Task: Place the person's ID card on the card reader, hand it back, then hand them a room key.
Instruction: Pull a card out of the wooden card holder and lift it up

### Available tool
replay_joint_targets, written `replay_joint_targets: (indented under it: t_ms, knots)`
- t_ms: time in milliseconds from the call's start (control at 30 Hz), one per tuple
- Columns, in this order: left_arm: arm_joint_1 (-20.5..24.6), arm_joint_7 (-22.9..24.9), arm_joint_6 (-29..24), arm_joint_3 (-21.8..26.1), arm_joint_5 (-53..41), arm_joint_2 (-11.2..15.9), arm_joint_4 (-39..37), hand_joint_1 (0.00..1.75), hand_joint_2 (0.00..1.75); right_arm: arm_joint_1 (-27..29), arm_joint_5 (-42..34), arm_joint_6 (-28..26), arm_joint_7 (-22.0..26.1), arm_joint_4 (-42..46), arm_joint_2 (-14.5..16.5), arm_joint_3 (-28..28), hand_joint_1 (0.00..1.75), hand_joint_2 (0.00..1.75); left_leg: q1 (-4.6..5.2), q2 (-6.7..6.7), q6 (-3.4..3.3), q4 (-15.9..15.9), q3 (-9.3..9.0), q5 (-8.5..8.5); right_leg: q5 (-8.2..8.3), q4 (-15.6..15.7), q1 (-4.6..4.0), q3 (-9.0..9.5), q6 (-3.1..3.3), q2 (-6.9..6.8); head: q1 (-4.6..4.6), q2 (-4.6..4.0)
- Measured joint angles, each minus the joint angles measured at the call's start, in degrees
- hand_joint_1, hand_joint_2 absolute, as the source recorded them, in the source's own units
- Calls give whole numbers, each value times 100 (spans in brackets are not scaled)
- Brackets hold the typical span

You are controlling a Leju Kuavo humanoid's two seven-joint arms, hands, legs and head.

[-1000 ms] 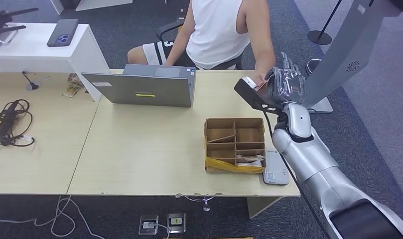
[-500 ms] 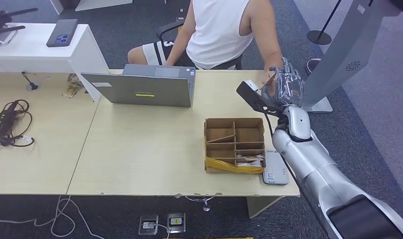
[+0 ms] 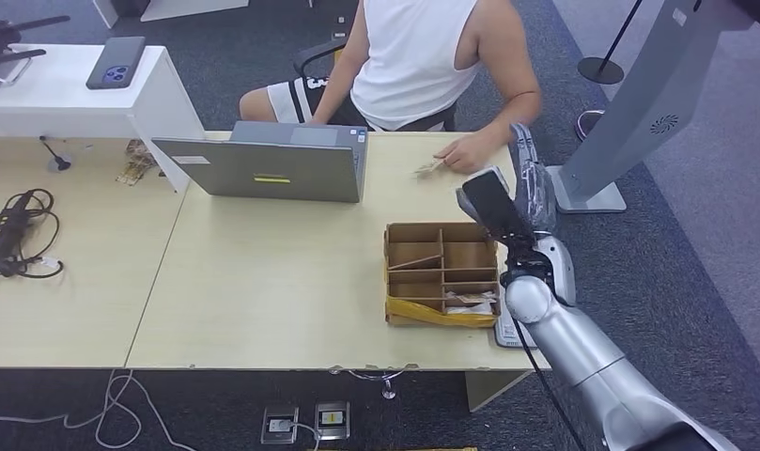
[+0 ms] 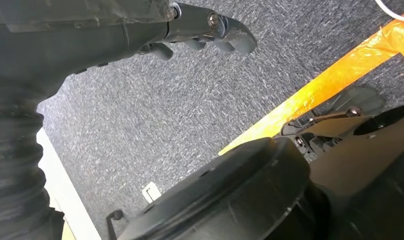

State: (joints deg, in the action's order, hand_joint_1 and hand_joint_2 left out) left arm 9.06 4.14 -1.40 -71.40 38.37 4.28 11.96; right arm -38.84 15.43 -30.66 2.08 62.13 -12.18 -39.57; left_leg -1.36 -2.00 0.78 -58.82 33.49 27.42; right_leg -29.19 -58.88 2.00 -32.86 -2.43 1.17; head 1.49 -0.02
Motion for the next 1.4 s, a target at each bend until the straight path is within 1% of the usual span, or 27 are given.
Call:
replay_joint_targets:
  t_ms: [67,133,200,267,367,467,633,733,1133,1200,1267,1300,1400]
  knots:
    - [-28,-4,-1,16,11,9,-1,0,175,298,-398,243,282,546,-109,38,0,175,0,0,2,0,-2,2,-1,1,0,2,1,0,1,0]
    - [-50,-5,-2,25,33,19,-1,0,175,608,-634,565,588,1082,-233,49,0,175,0,1,2,0,-2,3,-2,1,0,3,2,0,1,0]
    - [-63,4,-2,36,65,28,-2,0,175,912,-720,839,839,1502,-329,49,0,175,0,5,2,1,-3,3,-2,2,0,2,2,4,0,0]
    - [-68,25,-2,55,85,33,-3,0,175,1225,-694,963,932,1859,-416,49,0,175,0,7,2,1,-4,4,-2,2,0,2,2,5,0,0]
    - [-76,59,-2,89,99,40,-3,0,175,1636,-569,1053,892,2347,-554,71,0,175,0,9,4,1,-4,6,-3,2,0,2,2,6,-1,0]
    - [-79,73,-2,123,125,43,-3,0,175,1964,-324,1146,720,2683,-679,131,0,175,0,9,7,1,-5,8,-3,2,0,3,3,8,1,0]
    - [-81,74,-2,149,145,46,-3,0,175,2290,419,1322,181,2929,-805,183,0,175,0,10,7,1,-5,8,-3,2,0,2,3,10,0,0]
    - [-81,74,-2,156,145,46,-3,0,175,2380,550,1347,87,2995,-841,187,0,175,0,11,7,1,-5,8,-3,1,0,1,3,11,0,0]
    - [-80,74,-2,159,145,49,-3,0,175,2430,559,1350,63,3073,-876,191,0,175,-1,12,7,1,-5,8,-3,1,0,2,3,13,0,0]
    - [-80,74,-2,161,154,49,-3,0,175,2442,1080,1474,-273,3096,-893,191,0,175,-1,12,7,1,-5,8,-3,1,0,2,3,13,-1,0]
    - [-80,74,-2,163,166,49,-3,0,175,2447,2069,1716,-856,3094,-917,188,0,175,-1,12,7,1,-5,8,-3,1,0,2,3,13,0,0]
    - [-80,74,-2,163,166,49,-3,0,175,2452,2467,1824,-1050,3082,-924,187,0,175,-1,12,7,1,-5,8,-3,1,0,2,3,13,0,0]
    - [-80,74,-2,163,153,49,-3,0,175,2510,3166,2059,-1309,3037,-925,188,0,175,-1,12,7,1,-5,8,-3,1,0,2,3,13,-1,0]
